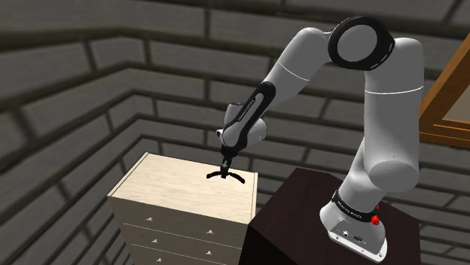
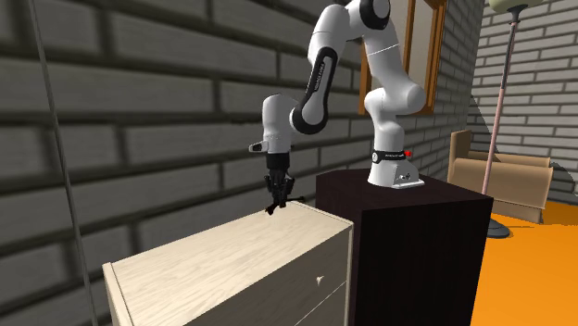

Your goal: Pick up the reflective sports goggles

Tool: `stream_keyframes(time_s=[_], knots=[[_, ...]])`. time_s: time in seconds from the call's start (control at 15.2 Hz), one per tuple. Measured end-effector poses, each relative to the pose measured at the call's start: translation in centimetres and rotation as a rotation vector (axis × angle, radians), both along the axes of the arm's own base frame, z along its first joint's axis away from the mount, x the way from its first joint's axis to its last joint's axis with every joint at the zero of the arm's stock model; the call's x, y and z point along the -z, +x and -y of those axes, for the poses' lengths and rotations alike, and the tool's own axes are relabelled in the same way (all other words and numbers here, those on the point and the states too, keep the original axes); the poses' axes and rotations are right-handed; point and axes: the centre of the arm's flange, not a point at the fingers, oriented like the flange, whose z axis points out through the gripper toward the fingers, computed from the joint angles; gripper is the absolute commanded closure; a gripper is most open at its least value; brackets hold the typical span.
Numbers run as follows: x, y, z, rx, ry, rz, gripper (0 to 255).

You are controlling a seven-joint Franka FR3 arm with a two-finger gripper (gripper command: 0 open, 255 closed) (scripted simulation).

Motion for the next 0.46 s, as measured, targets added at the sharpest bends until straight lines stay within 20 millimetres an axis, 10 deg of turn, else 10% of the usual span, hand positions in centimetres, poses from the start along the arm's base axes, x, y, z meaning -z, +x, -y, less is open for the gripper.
stream_keyframes(time_s=[0.46], knots=[[-3.4,0.0,0.0,0.0,0.0,0.0,255]])
